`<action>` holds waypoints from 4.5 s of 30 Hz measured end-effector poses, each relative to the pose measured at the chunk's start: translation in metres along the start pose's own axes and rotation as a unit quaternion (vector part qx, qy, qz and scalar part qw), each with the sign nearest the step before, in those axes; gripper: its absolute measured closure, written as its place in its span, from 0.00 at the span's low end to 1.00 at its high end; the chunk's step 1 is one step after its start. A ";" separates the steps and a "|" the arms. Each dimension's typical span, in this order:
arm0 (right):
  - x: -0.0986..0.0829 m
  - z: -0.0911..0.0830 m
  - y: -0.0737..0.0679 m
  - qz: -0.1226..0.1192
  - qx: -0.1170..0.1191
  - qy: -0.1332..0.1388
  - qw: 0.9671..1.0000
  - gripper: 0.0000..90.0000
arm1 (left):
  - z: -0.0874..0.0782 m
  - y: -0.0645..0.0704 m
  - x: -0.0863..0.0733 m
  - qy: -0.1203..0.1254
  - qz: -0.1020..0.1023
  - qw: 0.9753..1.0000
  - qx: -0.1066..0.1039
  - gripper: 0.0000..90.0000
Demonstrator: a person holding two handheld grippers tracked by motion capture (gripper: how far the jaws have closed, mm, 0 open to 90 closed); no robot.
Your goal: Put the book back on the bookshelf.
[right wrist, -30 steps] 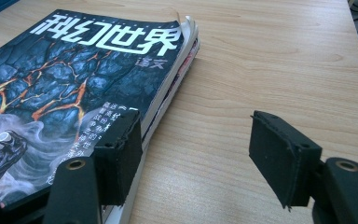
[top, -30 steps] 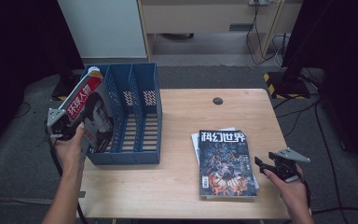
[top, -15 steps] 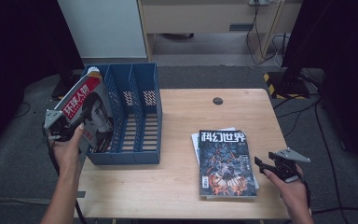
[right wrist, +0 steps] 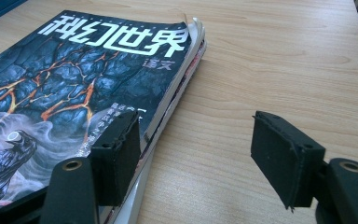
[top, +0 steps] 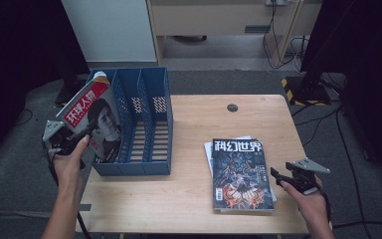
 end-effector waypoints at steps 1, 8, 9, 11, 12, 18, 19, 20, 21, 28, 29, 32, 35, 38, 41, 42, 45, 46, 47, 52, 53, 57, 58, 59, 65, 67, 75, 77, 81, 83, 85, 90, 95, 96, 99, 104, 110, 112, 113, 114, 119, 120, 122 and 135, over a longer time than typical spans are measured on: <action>0.000 0.000 0.000 0.000 0.000 0.000 1.000 0.37 | -0.001 0.000 -0.001 -0.003 -0.001 1.000 -0.002 0.42; 0.000 0.000 -0.001 0.001 0.004 -0.001 1.000 0.36 | -0.008 0.002 -0.007 -0.010 -0.007 1.000 -0.014 0.27; 0.000 0.000 -0.001 0.001 0.004 -0.001 1.000 0.36 | -0.008 0.002 -0.007 -0.010 -0.007 1.000 -0.014 0.26; 0.001 0.000 -0.002 0.000 0.003 0.001 1.000 0.36 | -0.012 0.002 -0.008 -0.009 -0.007 1.000 -0.014 0.26; 0.001 0.000 -0.002 0.000 0.003 0.002 1.000 0.36 | -0.016 0.002 -0.009 -0.009 -0.008 1.000 -0.013 0.26; 0.001 0.000 -0.004 -0.002 0.007 0.002 1.000 0.36 | -0.027 0.003 -0.019 -0.014 -0.003 1.000 -0.010 0.24; 0.001 0.000 -0.005 -0.004 0.008 0.001 1.000 0.36 | -0.028 0.003 -0.020 -0.014 -0.003 1.000 -0.010 0.24; 0.001 0.000 -0.005 -0.004 0.008 0.001 1.000 0.36 | -0.030 0.003 -0.022 -0.013 -0.003 1.000 -0.009 0.24; 0.001 0.000 -0.005 -0.003 0.009 0.001 1.000 0.35 | -0.032 0.003 -0.024 -0.013 -0.005 1.000 -0.008 0.24; 0.002 0.000 -0.006 -0.001 0.011 0.003 1.000 0.35 | -0.047 0.003 -0.036 -0.018 -0.001 1.000 -0.009 0.24; 0.002 0.000 -0.006 -0.001 0.010 0.003 1.000 0.35 | -0.050 0.002 -0.036 -0.016 -0.001 1.000 -0.010 0.24; 0.002 0.000 -0.006 -0.004 0.011 0.004 1.000 0.35 | -0.056 0.003 -0.037 -0.015 0.004 1.000 -0.010 0.24; 0.004 0.000 -0.007 -0.006 0.012 0.006 1.000 0.35 | -0.062 0.006 -0.038 -0.015 0.007 1.000 -0.012 0.24; 0.004 0.000 -0.007 -0.006 0.011 0.007 1.000 0.36 | -0.066 0.012 -0.041 -0.018 0.012 1.000 -0.021 0.24; 0.004 0.000 -0.008 -0.009 0.011 0.007 1.000 0.37 | -0.067 0.019 -0.043 -0.021 0.013 0.999 -0.029 0.24; 0.004 -0.001 -0.008 -0.009 0.012 0.007 1.000 0.38 | -0.067 0.022 -0.044 -0.023 0.016 0.999 -0.033 0.24; 0.004 -0.001 -0.009 -0.010 0.014 0.007 1.000 0.40 | -0.066 0.031 -0.046 -0.028 0.022 0.999 -0.041 0.24; 0.004 -0.001 -0.009 -0.010 0.014 0.006 1.000 0.41 | -0.065 0.035 -0.047 -0.029 0.024 0.998 -0.045 0.24; 0.004 -0.001 -0.010 -0.010 0.015 0.006 1.000 0.42 | -0.064 0.038 -0.048 -0.032 0.026 0.998 -0.049 0.24; 0.004 0.000 -0.010 -0.012 0.016 0.006 1.000 0.43 | -0.057 0.052 -0.054 -0.039 0.029 0.997 -0.061 0.24; 0.004 0.000 -0.010 -0.012 0.015 0.005 1.000 0.43 | -0.056 0.053 -0.054 -0.041 0.031 0.997 -0.061 0.24; 0.004 -0.001 -0.010 -0.012 0.015 0.006 1.000 0.43 | -0.049 0.061 -0.058 -0.050 0.038 0.996 -0.066 0.24; 0.004 -0.001 -0.010 -0.012 0.015 0.006 1.000 0.43 | -0.048 0.062 -0.059 -0.052 0.039 0.996 -0.066 0.24; 0.004 -0.001 -0.010 -0.012 0.015 0.007 1.000 0.43 | -0.047 0.064 -0.060 -0.054 0.040 0.996 -0.066 0.24; 0.005 -0.002 -0.008 -0.009 0.012 0.008 1.000 0.43 | -0.039 0.083 -0.065 -0.060 0.047 0.994 -0.084 0.24; 0.005 -0.001 -0.009 -0.010 0.013 0.008 1.000 0.44 | -0.037 0.090 -0.066 -0.061 0.049 0.993 -0.090 0.24; 0.007 -0.001 -0.014 -0.015 0.023 0.010 1.000 0.56 | -0.025 0.122 -0.069 -0.066 0.059 0.989 -0.116 0.24; 0.007 -0.001 -0.015 -0.025 0.024 0.006 0.999 0.60 | -0.022 0.132 -0.069 -0.067 0.053 0.988 -0.129 0.24; 0.009 -0.003 -0.016 -0.028 0.027 0.003 0.999 0.65 | -0.014 0.150 -0.070 -0.071 0.071 0.985 -0.138 0.24; 0.012 -0.002 -0.019 -0.025 0.029 0.005 0.999 0.66 | -0.010 0.158 -0.070 -0.073 0.067 0.984 -0.146 0.24; 0.015 -0.001 -0.023 -0.026 0.032 0.003 0.999 0.68 | -0.004 0.169 -0.070 -0.074 0.072 0.983 -0.151 0.24; 0.025 0.006 -0.037 -0.048 0.042 -0.006 0.998 0.69 | 0.006 0.193 -0.071 -0.079 0.079 0.980 -0.165 0.24; 0.029 0.021 -0.042 -0.046 0.059 -0.015 0.997 0.55 | 0.011 0.212 -0.075 -0.087 0.089 0.976 -0.178 0.24; 0.031 0.027 -0.044 -0.052 0.059 -0.017 0.997 0.52 | 0.012 0.214 -0.075 -0.087 0.088 0.976 -0.179 0.24; 0.033 0.032 -0.045 -0.048 0.060 -0.019 0.997 0.47 | 0.014 0.219 -0.074 -0.089 0.084 0.976 -0.180 0.24; 0.026 0.046 -0.037 -0.046 0.047 -0.015 0.998 0.36 | 0.016 0.241 -0.083 -0.110 0.081 0.971 -0.194 0.24; 0.016 0.052 -0.031 -0.047 0.044 -0.029 0.997 0.28 | 0.011 0.267 -0.093 -0.118 0.096 0.965 -0.215 0.25; 0.016 0.056 -0.028 -0.041 0.047 -0.028 0.998 0.28 | 0.009 0.276 -0.097 -0.118 0.105 0.962 -0.222 0.24; 0.016 0.056 -0.028 -0.041 0.047 -0.028 0.998 0.28 | 0.008 0.279 -0.099 -0.119 0.108 0.961 -0.223 0.24; 0.016 0.059 -0.029 -0.037 0.053 -0.027 0.998 0.29 | 0.007 0.283 -0.103 -0.122 0.112 0.960 -0.227 0.24; 0.017 0.063 -0.031 -0.029 0.062 -0.025 0.997 0.29 | 0.004 0.295 -0.121 -0.134 0.132 0.953 -0.235 0.24; 0.017 0.063 -0.030 -0.025 0.066 -0.025 0.997 0.29 | 0.004 0.296 -0.123 -0.136 0.133 0.953 -0.234 0.24; 0.017 0.064 -0.030 -0.025 0.067 -0.025 0.997 0.29 | 0.004 0.297 -0.127 -0.140 0.134 0.953 -0.234 0.24; 0.018 0.066 -0.042 -0.055 0.086 -0.020 0.995 0.35 | 0.005 0.306 -0.147 -0.158 0.148 0.947 -0.237 0.24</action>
Point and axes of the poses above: each handheld gripper's, and its own axes: z roughly forward along the jaws, x roughly out of its top, y roughly to its right, the point moved 7 cm from there along z, roughly forward along the jaws, and after that the axes turned 4 degrees about x, right-handed, at the moved point
